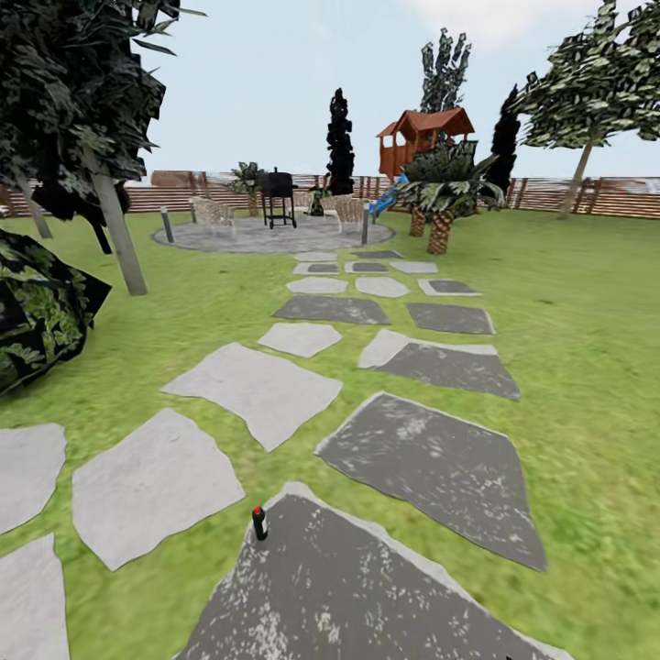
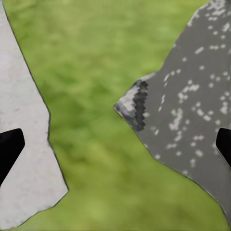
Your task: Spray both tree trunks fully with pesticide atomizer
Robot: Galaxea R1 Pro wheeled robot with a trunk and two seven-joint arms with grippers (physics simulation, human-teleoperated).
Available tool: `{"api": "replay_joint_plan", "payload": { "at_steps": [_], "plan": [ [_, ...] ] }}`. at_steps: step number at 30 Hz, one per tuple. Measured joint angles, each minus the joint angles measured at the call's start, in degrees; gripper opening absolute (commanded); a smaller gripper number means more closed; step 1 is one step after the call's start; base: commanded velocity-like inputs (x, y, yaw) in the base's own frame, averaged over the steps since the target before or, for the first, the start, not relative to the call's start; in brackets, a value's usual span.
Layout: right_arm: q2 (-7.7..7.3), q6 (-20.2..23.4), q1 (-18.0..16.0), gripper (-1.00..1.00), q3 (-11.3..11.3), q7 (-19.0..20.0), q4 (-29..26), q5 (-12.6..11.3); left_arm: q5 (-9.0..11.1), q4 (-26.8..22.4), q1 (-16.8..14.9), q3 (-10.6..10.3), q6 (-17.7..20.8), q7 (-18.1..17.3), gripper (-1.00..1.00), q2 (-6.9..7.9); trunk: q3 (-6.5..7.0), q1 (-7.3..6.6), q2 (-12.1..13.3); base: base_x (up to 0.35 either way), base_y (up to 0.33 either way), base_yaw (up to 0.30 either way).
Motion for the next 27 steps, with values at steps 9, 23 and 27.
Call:
{"api": "replay_joint_plan", "payload": {
  "at_steps": [9,23,27],
  "plan": [
    [0.00,0.00,0.00,1.00,0.00,0.00,0.00,0.02,0.00,0.00,0.00,-0.01,-0.01,-0.01,1.00,0.00,0.00,0.00,0.00,0.281,-0.160,0.279],
    [0.00,0.00,0.01,1.00,0.01,0.00,0.05,0.06,0.02,0.01,-0.01,-0.01,0.01,0.09,1.00,0.00,0.00,0.00,0.00,0.278,-0.166,0.259],
    [-0.01,0.01,0.02,1.00,0.00,-0.04,0.14,0.08,0.02,0.08,-0.02,-0.01,0.03,0.10,1.00,0.00,0.00,0.00,0.00,0.278,-0.166,0.041]
  ]
}}
